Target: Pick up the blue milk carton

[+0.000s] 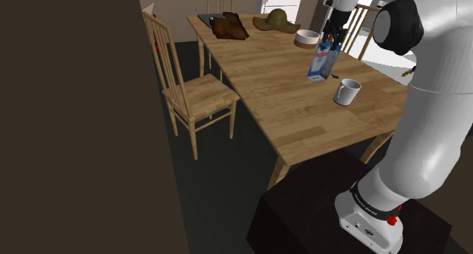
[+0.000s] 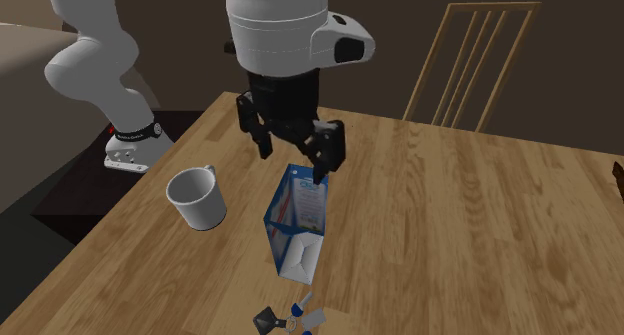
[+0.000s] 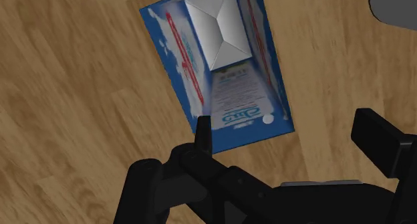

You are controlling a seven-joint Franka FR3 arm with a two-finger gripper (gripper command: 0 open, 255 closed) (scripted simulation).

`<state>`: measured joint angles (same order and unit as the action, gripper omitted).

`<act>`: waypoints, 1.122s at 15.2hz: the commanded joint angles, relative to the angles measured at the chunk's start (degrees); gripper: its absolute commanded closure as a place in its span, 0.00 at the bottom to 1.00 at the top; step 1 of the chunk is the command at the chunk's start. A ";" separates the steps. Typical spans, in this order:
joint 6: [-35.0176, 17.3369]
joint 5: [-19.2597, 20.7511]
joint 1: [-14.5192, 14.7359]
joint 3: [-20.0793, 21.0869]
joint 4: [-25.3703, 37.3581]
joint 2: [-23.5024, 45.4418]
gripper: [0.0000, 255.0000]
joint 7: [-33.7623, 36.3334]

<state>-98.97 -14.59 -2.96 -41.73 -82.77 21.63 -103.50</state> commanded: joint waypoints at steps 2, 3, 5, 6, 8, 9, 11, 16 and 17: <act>1.88 -2.93 -3.68 1.52 6.83 5.76 0.00 -3.88; 1.08 -2.92 -3.53 1.57 5.98 5.71 0.00 -3.94; -0.47 -2.96 -3.21 1.62 4.34 5.68 0.00 -4.07; -1.23 -2.99 -3.07 1.65 3.56 5.69 0.00 -4.14; -2.73 -3.10 -2.83 1.73 2.07 5.76 0.00 -4.29; -3.15 -3.14 -2.77 1.75 1.66 5.79 0.00 -4.34; -3.21 -3.10 -2.72 1.73 1.51 5.70 1.00 -4.35; -3.12 -3.13 -2.77 1.75 1.68 5.78 1.00 -4.34; -3.14 -3.12 -2.75 1.74 1.63 5.75 1.00 -4.34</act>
<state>-102.10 -17.72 -5.71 -39.98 -81.08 27.36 -107.86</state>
